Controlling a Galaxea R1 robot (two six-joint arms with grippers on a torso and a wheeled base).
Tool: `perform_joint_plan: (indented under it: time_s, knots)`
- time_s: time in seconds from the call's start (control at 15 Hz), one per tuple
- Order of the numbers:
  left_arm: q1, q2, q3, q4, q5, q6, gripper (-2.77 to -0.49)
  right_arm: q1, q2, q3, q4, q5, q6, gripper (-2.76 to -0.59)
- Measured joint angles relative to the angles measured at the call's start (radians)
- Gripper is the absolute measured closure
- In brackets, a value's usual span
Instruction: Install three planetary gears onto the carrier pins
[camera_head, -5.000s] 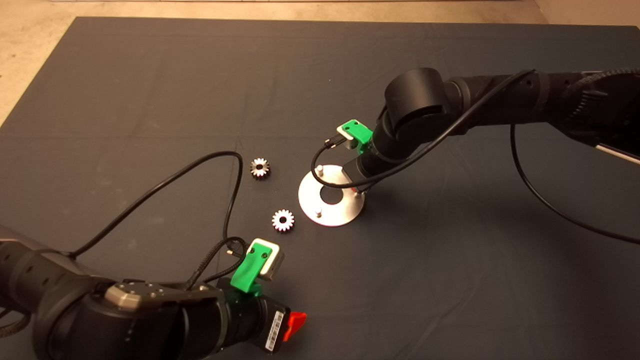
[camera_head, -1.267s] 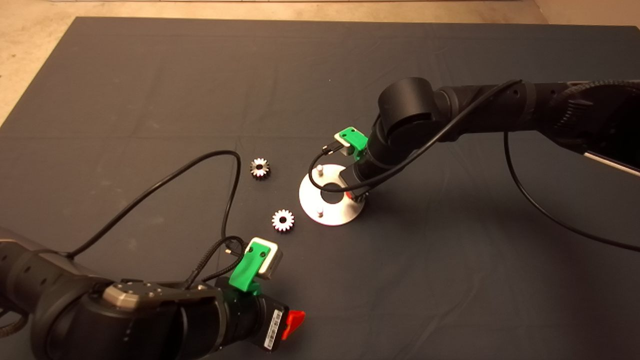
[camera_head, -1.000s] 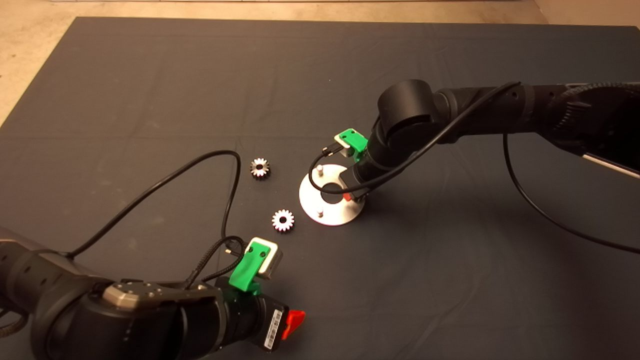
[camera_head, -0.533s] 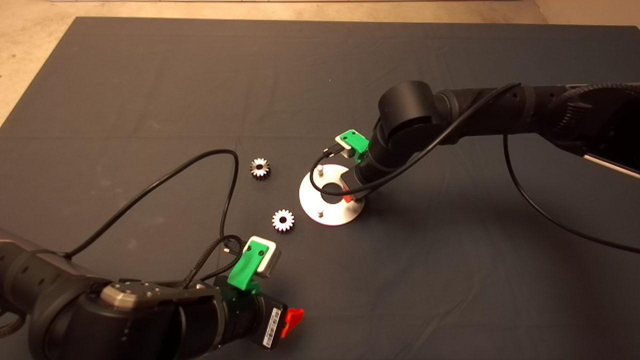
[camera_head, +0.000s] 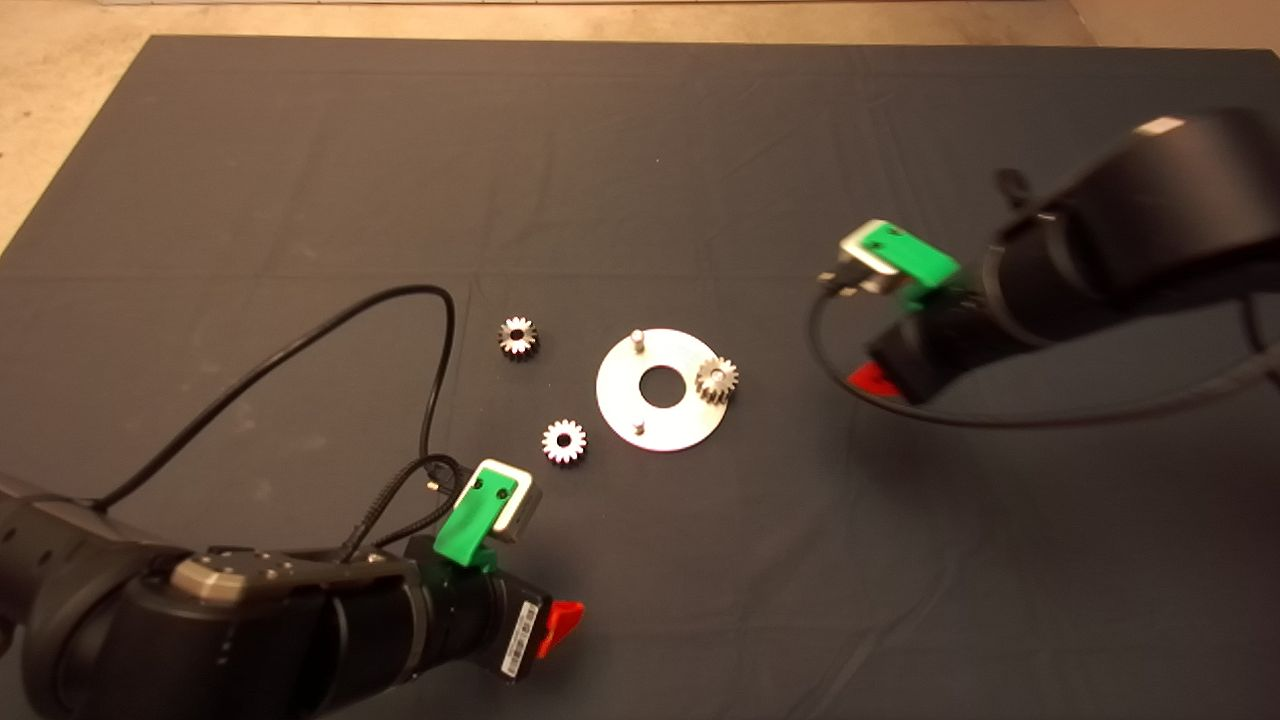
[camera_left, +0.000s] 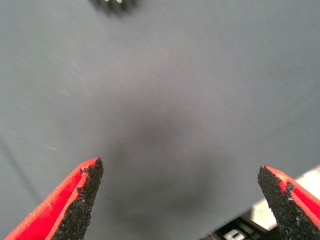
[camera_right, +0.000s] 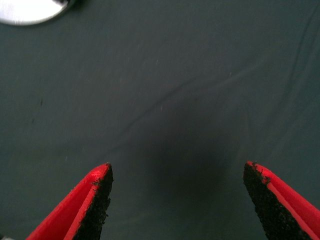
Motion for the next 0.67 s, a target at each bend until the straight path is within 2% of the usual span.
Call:
perform_joint_plan:
  time_s: [0.07, 0.13, 0.2, 0.27, 0.4, 0.47, 0.53, 0.67]
  knots:
    - [-0.008, -0.005, 0.000, 0.000, 0.000, 0.011, -2.22, -0.014, -0.033, 0.049, -0.001, 0.002, 0.009, -1.92]
    - [-0.014, -0.006, 0.000, -0.001, 0.000, 0.026, -2.22, -0.045, -0.046, 0.074, -0.007, 0.003, 0.020, -1.92]
    - [-0.018, -0.009, 0.000, -0.001, 0.000, 0.032, -2.22, -0.104, -0.051, 0.091, -0.019, 0.008, 0.036, -1.92]
    - [-0.026, -0.013, 0.000, 0.000, 0.001, 0.039, -2.22, -0.156, -0.051, 0.104, -0.059, 0.012, 0.052, -1.92]
    - [-0.045, -0.013, 0.000, 0.004, 0.000, 0.052, -2.22, -0.221, -0.069, 0.124, -0.194, 0.013, 0.076, -1.92]
    - [-0.050, -0.013, 0.000, 0.008, 0.000, 0.055, -2.22, -0.247, -0.079, 0.131, -0.246, 0.011, 0.086, -1.92]
    - [-0.053, -0.011, -0.001, 0.015, 0.000, 0.057, -2.22, -0.264, -0.080, 0.137, -0.274, 0.009, 0.093, -1.92]
    - [-0.055, -0.005, -0.008, 0.034, 0.000, 0.066, -2.22, -0.275, -0.079, 0.148, -0.314, 0.012, 0.098, -1.92]
